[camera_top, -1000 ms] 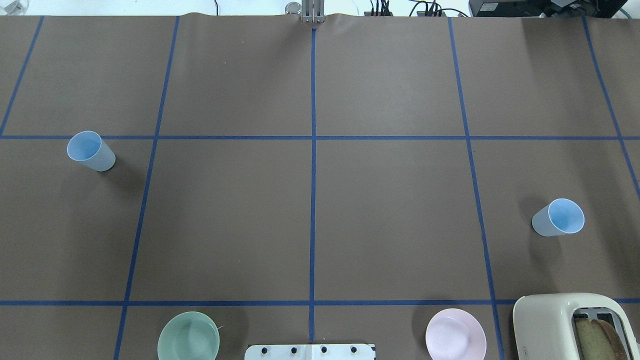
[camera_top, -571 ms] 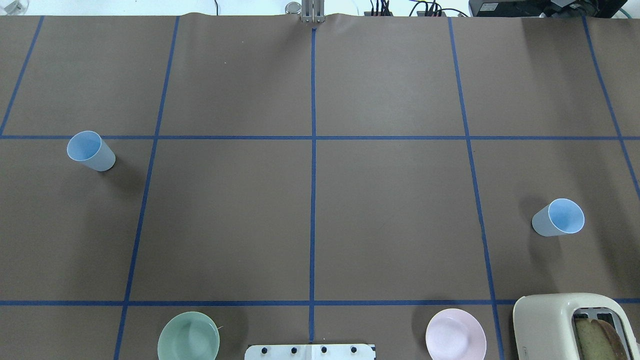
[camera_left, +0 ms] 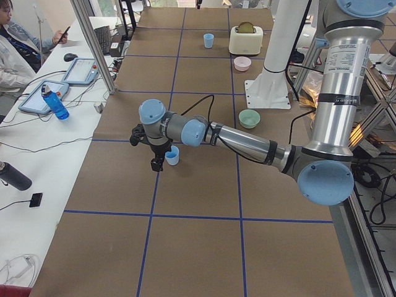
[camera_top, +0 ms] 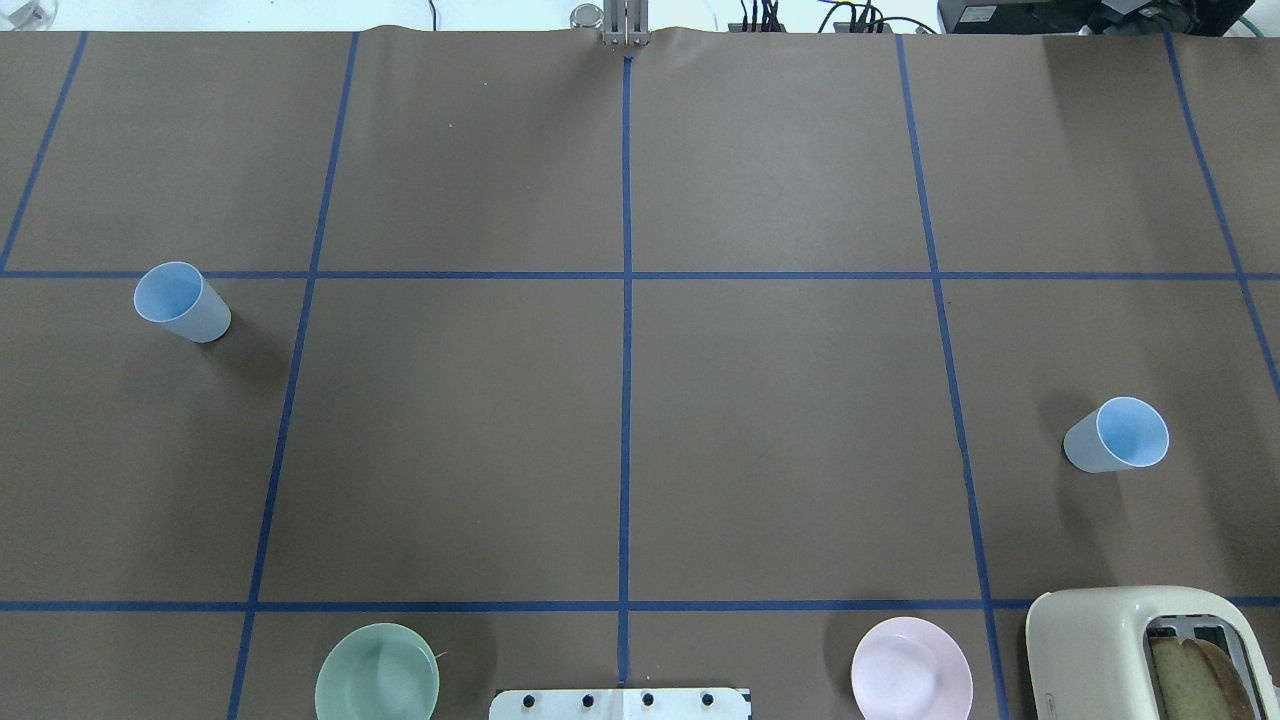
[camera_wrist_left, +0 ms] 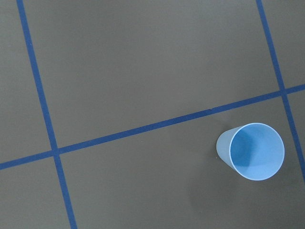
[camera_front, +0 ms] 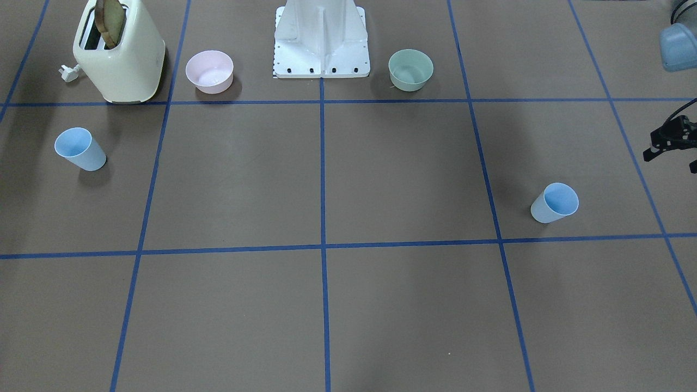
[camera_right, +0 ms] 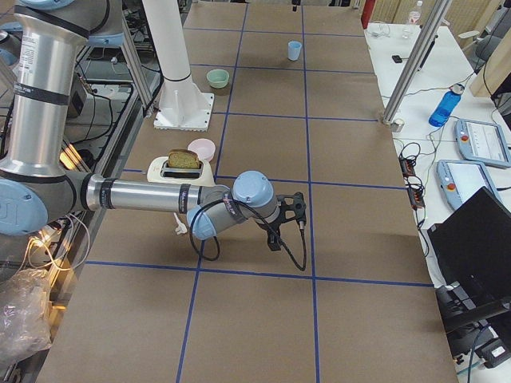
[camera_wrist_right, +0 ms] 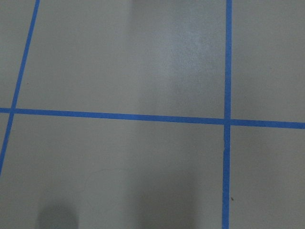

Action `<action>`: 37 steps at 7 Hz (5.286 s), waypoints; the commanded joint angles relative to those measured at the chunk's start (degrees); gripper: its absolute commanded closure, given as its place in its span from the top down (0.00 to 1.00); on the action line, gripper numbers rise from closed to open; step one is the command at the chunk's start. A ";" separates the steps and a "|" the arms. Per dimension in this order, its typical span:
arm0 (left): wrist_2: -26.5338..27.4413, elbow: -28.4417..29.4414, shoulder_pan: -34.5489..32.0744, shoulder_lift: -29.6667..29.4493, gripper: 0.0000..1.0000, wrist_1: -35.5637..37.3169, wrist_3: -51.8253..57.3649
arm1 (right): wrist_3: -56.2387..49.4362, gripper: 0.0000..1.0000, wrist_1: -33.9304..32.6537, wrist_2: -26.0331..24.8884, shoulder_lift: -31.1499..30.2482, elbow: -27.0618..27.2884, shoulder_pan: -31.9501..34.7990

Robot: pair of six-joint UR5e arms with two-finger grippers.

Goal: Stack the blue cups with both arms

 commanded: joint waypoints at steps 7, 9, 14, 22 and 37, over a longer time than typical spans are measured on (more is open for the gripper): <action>0.43 7.59 8.99 -1.67 0.98 -15.40 -14.56 | 0.27 1.00 5.84 -7.45 -1.53 3.32 -16.44; 0.44 8.30 11.26 -3.32 0.97 -15.40 -18.39 | 0.54 0.94 6.19 -6.12 -1.52 3.94 -16.45; 0.53 14.01 12.06 -7.82 0.91 -16.09 -19.57 | 0.71 0.99 9.53 -8.04 -1.44 3.77 -20.82; 0.26 14.27 14.69 -6.94 0.58 -16.10 -20.10 | 0.71 0.98 9.27 -11.57 -1.44 3.50 -25.32; -0.71 2.76 16.55 -12.83 0.00 -7.31 -33.54 | -0.26 0.40 6.21 -11.48 -0.74 1.92 -28.58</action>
